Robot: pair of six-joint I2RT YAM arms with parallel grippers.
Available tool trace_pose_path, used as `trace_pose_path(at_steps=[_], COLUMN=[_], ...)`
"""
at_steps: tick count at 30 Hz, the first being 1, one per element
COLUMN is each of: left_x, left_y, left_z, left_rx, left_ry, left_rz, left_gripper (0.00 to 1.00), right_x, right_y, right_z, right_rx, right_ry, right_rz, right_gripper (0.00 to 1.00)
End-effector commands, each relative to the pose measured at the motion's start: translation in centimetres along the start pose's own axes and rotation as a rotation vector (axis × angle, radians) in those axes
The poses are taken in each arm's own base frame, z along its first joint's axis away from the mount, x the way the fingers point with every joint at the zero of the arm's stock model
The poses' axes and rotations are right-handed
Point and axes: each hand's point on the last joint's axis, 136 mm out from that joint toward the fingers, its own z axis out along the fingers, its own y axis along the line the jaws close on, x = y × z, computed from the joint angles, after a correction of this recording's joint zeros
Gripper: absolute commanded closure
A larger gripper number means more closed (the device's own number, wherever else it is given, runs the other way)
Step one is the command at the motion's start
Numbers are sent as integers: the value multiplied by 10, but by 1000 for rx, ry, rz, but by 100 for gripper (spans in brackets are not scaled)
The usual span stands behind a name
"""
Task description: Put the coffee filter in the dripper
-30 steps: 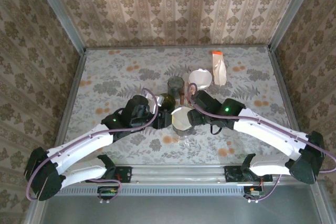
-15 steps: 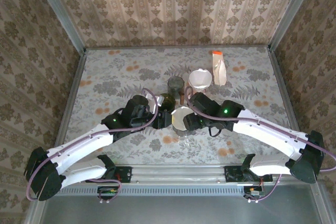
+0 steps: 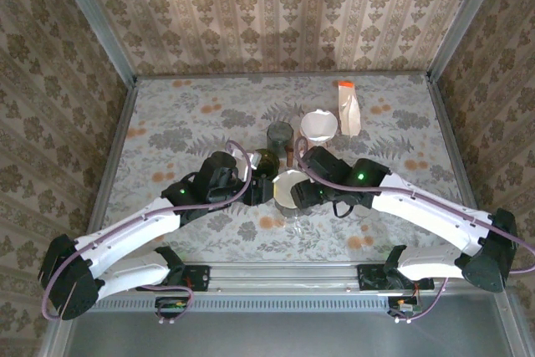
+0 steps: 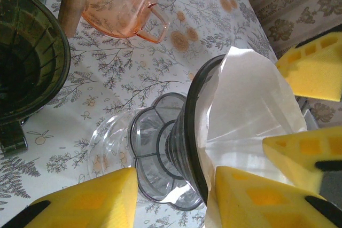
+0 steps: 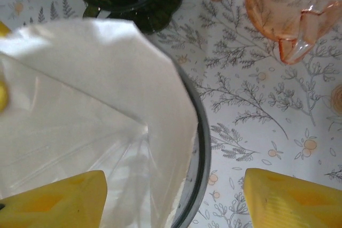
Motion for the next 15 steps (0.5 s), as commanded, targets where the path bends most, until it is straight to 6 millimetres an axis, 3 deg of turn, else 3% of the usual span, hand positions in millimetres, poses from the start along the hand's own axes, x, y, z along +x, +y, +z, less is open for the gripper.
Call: trace_pose_path(at_steps=[1,7,15], left_x=[-1,-1,-1], left_y=[-3,-4,-4], left_z=[-2,-2,0], left_rx=[10,12,17], left_ry=[-7,-5,-4], left_rz=[-1,-1,-2], left_gripper=[56,56,56], right_x=[-18,-21,-8], right_y=[2,8,1], right_z=[1,24,55], right_rx=[8,12,53], right_ry=[-23,28,108], right_rz=[-3,-7,-3], right_gripper=[29,30,33])
